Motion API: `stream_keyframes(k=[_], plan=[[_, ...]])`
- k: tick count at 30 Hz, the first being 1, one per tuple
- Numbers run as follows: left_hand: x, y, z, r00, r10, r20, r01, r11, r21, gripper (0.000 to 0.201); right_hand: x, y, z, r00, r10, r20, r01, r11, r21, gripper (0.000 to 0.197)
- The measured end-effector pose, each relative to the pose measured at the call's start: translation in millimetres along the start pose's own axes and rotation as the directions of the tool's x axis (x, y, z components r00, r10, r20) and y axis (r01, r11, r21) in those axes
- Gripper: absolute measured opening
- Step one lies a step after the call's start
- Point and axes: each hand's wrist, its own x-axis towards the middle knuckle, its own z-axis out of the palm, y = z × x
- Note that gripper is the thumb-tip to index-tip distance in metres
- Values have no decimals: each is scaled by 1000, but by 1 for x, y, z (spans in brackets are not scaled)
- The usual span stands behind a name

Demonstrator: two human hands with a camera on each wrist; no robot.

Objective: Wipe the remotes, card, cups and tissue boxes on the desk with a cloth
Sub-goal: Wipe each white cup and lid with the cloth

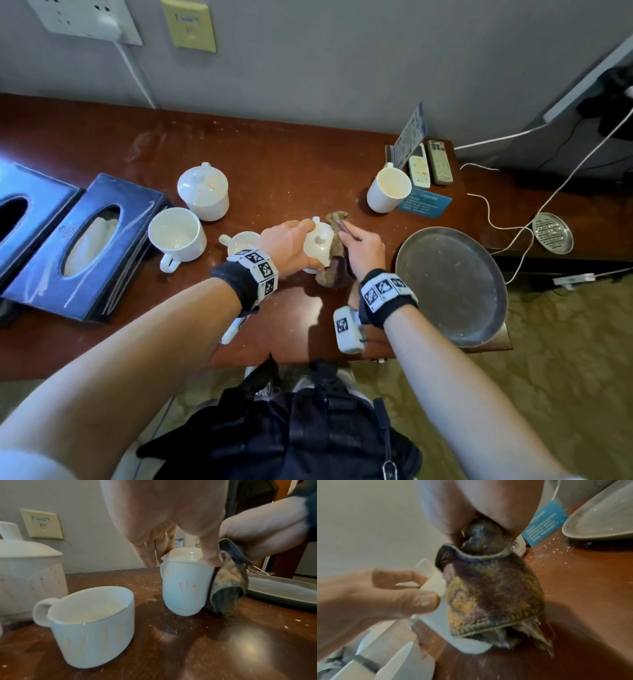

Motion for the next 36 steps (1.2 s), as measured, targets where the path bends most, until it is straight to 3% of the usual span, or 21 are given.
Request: stream_keyframes(k=[4, 10, 17, 23, 29, 32, 36], plan=[[-1, 1, 0, 1000, -12, -7, 12, 999, 33, 76, 11, -5, -3, 998, 5, 56, 1, 993, -117, 26], [1, -1, 3, 1000, -15, -16, 15, 1000, 9, 74, -33, 17, -14, 988, -144, 51, 151, 967, -206, 31], [3, 0, 5, 999, -14, -29, 14, 1000, 15, 60, -13, -9, 7, 982, -187, 39, 191, 947, -258, 31], [5, -3, 5, 1000, 12, -7, -12, 1000, 12, 72, -27, 8, 6, 996, -92, 19, 92, 996, 20, 32], [3, -1, 1, 1000, 7, -15, -6, 998, 63, 72, 11, -13, 17, 995, -30, 90, 26, 999, 41, 32], [4, -2, 2, 1000, 7, -26, -5, 998, 68, 68, -9, -6, 4, 985, -66, 157, 53, 995, 90, 37], [4, -4, 4, 1000, 12, -24, -10, 998, 55, 69, -39, 12, 0, 986, -91, 139, 79, 993, 92, 47]])
